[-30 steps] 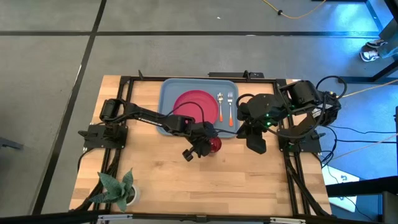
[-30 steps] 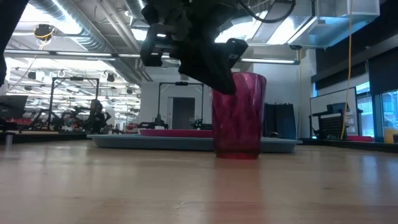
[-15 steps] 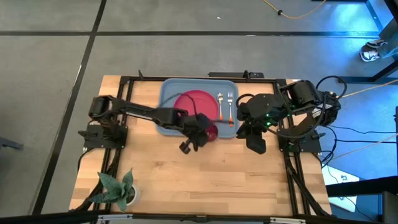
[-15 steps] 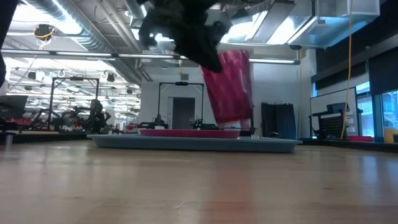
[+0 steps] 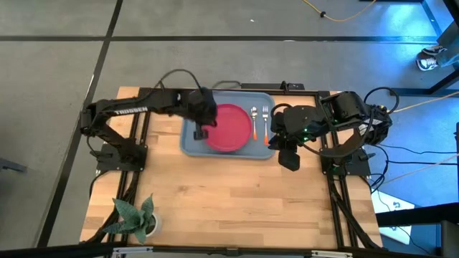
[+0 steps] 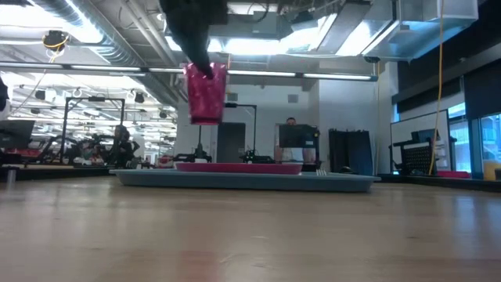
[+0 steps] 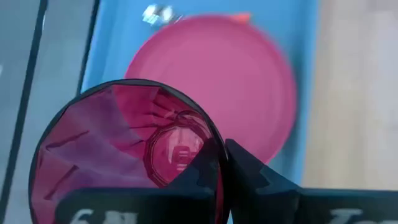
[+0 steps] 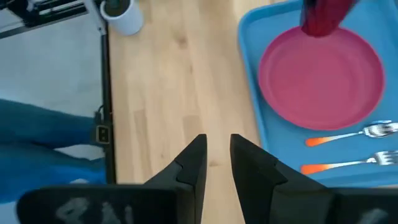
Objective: Pick and place plate/cup/fork/spoon on tray
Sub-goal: Put the red glass on the blue serving tray at the top left of the pink plate
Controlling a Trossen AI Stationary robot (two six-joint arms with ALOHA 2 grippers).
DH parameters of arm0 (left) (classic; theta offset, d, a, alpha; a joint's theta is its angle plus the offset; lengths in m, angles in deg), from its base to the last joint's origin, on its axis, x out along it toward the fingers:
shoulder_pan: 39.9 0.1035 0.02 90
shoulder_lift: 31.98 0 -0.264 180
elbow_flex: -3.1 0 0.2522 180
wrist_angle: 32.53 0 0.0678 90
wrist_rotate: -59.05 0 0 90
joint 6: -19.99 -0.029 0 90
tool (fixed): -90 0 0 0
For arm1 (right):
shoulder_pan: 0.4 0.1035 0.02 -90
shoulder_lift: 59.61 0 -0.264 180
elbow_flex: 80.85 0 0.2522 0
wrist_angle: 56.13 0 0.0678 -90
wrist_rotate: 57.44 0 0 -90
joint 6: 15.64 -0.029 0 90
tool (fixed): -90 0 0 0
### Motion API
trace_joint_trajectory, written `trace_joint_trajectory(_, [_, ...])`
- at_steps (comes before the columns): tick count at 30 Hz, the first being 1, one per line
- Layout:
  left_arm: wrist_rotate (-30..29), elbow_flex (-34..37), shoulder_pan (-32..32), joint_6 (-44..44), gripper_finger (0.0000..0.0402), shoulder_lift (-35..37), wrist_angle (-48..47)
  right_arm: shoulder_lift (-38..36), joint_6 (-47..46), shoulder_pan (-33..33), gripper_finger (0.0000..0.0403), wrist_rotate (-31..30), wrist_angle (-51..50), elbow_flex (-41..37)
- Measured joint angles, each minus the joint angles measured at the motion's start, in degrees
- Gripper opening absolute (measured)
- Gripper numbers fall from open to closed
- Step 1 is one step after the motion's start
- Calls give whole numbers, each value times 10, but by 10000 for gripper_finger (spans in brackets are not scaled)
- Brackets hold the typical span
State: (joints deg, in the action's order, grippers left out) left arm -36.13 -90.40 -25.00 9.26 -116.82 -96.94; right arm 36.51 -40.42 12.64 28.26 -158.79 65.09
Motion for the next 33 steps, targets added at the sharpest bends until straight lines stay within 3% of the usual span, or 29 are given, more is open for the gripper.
trace_joint_trajectory(15, [63, 13, 212, 1, 5, -52, 26, 0, -1, -2, 76, -22, 22, 0])
trace_joint_trajectory(33, [64, 22, 242, 7, 5, -177, 118, 0, -2, -2, 76, -22, 21, 0])
